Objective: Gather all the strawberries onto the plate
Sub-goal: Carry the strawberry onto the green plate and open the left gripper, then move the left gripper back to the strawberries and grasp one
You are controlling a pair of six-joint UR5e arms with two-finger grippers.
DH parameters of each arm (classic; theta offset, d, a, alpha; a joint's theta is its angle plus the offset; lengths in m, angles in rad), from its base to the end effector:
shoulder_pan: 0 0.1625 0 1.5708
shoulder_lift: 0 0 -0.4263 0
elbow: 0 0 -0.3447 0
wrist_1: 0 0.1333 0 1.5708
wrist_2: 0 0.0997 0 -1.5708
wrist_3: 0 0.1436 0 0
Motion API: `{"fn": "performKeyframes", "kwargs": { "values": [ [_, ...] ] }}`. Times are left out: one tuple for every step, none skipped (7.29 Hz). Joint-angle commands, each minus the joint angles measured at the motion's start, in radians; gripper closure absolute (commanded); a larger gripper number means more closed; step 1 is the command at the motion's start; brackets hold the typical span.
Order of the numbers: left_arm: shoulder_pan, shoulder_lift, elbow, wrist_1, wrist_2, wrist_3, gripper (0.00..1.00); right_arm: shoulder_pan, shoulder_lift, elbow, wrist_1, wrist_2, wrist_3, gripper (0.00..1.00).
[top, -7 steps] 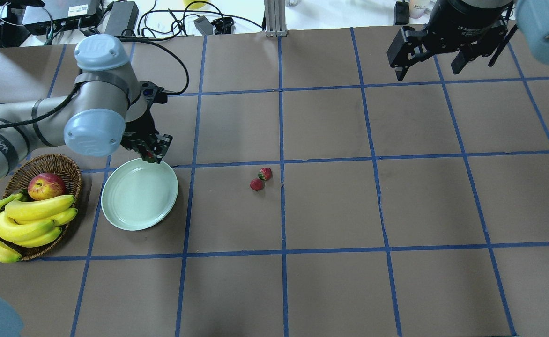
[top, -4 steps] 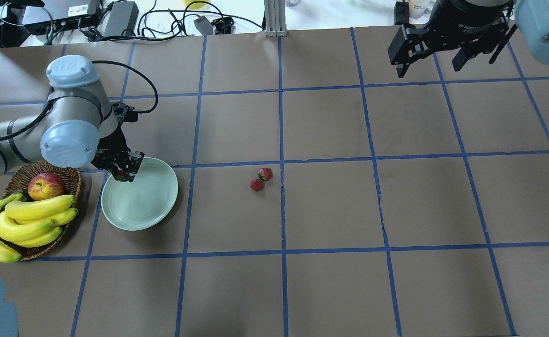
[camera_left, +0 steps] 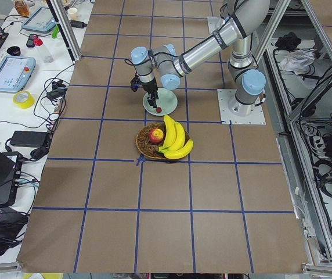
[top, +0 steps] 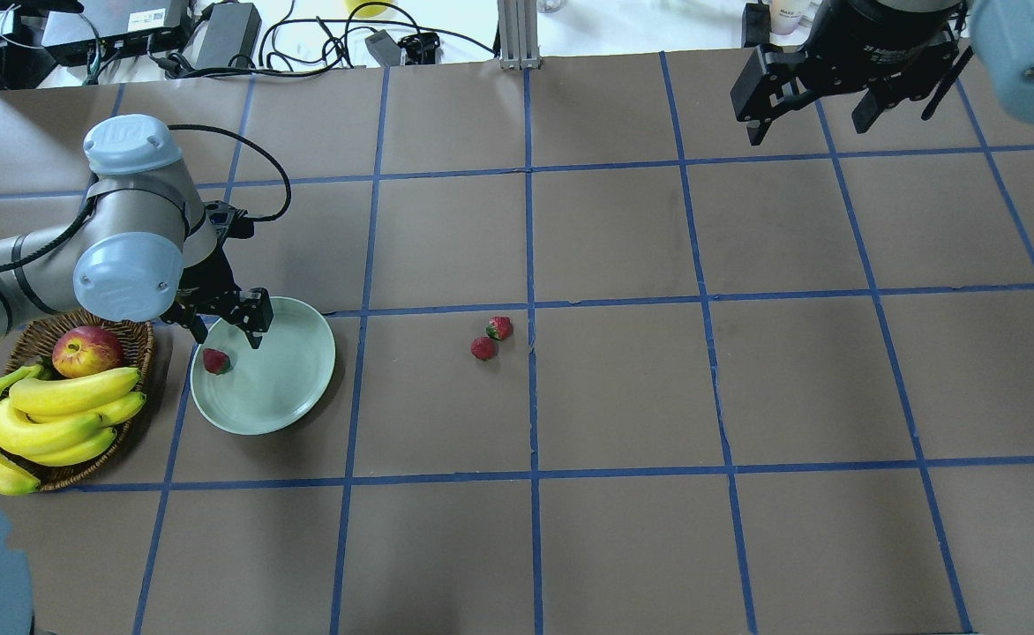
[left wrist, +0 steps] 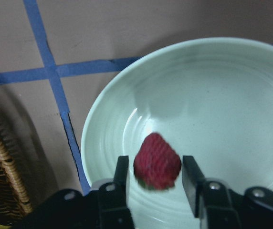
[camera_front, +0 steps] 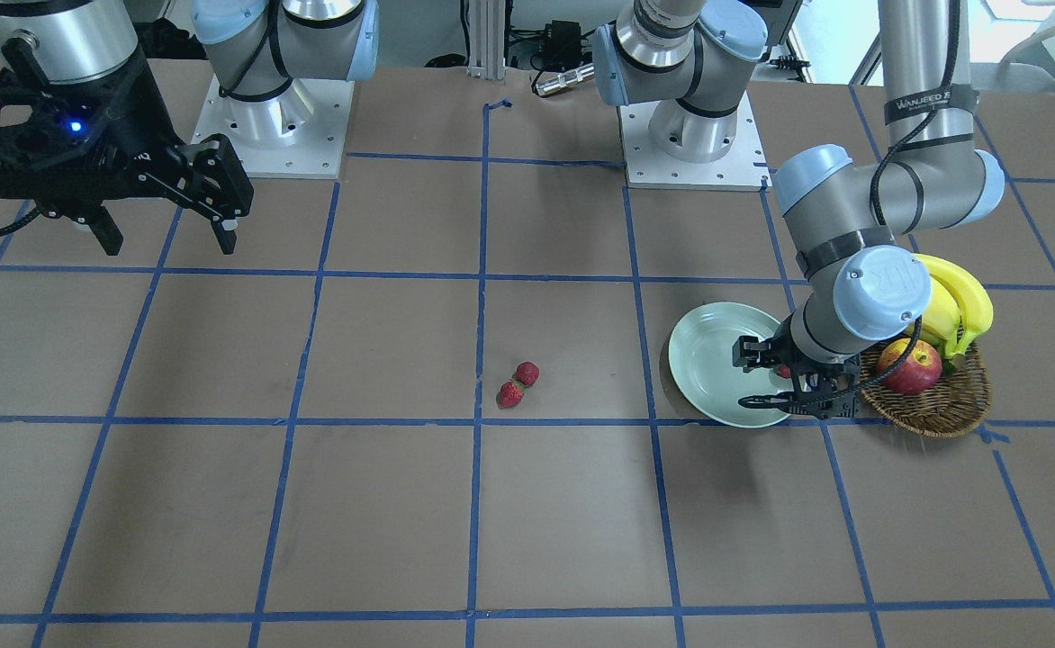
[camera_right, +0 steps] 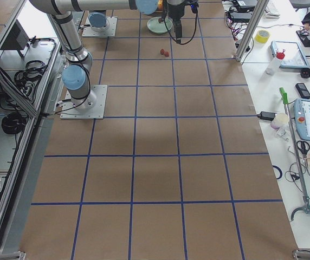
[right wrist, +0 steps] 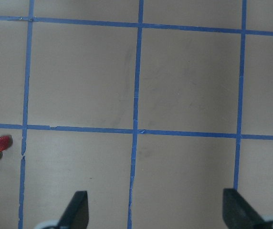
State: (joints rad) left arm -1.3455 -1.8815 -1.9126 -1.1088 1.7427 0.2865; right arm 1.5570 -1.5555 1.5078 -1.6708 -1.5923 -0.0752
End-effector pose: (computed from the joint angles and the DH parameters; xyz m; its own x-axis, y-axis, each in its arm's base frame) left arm 0.0002 -0.4876 0.2013 -0.9901 0.0896 -0.1076 0.0630 0.9714 0.2291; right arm 0.1237 -0.4723 0.4779 -0.9978 -0.0574 0.0323 -0.0615 0.9875 -0.1451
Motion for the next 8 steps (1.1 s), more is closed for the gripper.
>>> {"fn": "performKeyframes", "kwargs": {
  "values": [
    [-0.017,0.014,0.018,0.004,-0.012,-0.009,0.00,0.000,0.000,0.000,-0.001,0.000,0.000,0.00],
    [-0.055,0.018,0.045,0.006,-0.022,-0.010,0.00,0.000,0.000,0.000,-0.003,0.000,0.000,0.00],
    [-0.123,0.021,0.067,0.006,-0.064,-0.033,0.00,0.002,0.000,0.002,-0.007,0.002,0.002,0.00],
    [-0.177,0.018,0.081,0.006,-0.089,-0.114,0.00,0.000,0.000,0.002,-0.007,-0.003,0.000,0.00],
    [-0.232,0.016,0.081,0.006,-0.180,-0.154,0.00,-0.003,-0.002,0.000,-0.012,-0.008,0.000,0.00],
    [-0.291,0.006,0.081,0.026,-0.196,-0.199,0.00,0.001,-0.003,0.002,-0.010,-0.005,0.000,0.00],
    [-0.347,-0.004,0.083,0.091,-0.227,-0.257,0.00,-0.002,-0.002,0.002,-0.012,-0.006,-0.001,0.00],
    [-0.398,-0.008,0.081,0.110,-0.279,-0.304,0.00,-0.002,-0.002,0.002,-0.012,-0.005,0.000,0.00]
  ]
}}
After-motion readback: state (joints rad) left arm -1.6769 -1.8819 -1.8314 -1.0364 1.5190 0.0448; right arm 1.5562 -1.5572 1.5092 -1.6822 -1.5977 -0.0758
